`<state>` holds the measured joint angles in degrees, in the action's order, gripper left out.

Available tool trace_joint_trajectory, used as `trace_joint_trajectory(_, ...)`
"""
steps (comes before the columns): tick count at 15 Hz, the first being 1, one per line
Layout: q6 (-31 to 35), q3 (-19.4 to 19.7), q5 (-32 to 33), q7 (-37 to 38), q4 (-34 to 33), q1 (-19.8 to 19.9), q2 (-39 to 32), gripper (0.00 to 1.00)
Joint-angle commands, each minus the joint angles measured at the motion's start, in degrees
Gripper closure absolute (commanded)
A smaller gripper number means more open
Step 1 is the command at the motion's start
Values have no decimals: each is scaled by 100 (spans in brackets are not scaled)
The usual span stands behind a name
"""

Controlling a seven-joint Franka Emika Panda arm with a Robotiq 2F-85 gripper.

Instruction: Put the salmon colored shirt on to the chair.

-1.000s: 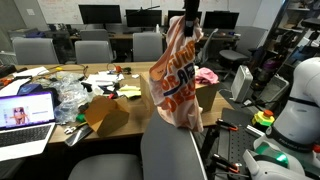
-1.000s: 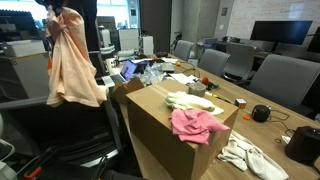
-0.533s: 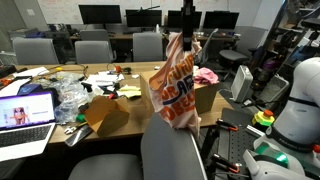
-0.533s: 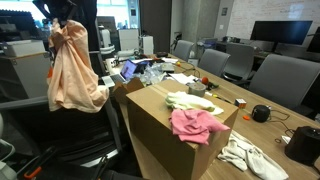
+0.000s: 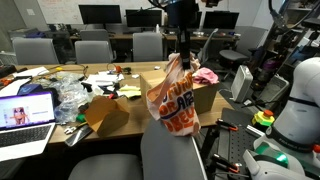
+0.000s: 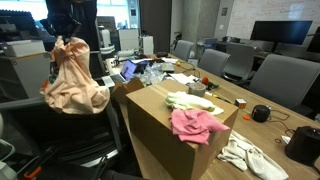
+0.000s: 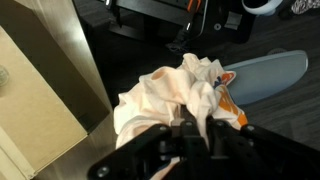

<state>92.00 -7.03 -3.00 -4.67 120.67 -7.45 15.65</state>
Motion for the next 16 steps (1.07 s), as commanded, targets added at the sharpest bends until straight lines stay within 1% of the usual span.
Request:
trace_joint_trajectory(1,231,-75,23,49,71,-47,-237,98)
trace_joint_trajectory(5,437,-135,31,54,220,-55,-482,98)
trace_joint_trajectory(13,537,-137,20,62,496,-47,-805,98)
trace_joint_trajectory(16,679,-140,60,89,621,-41,-950,98)
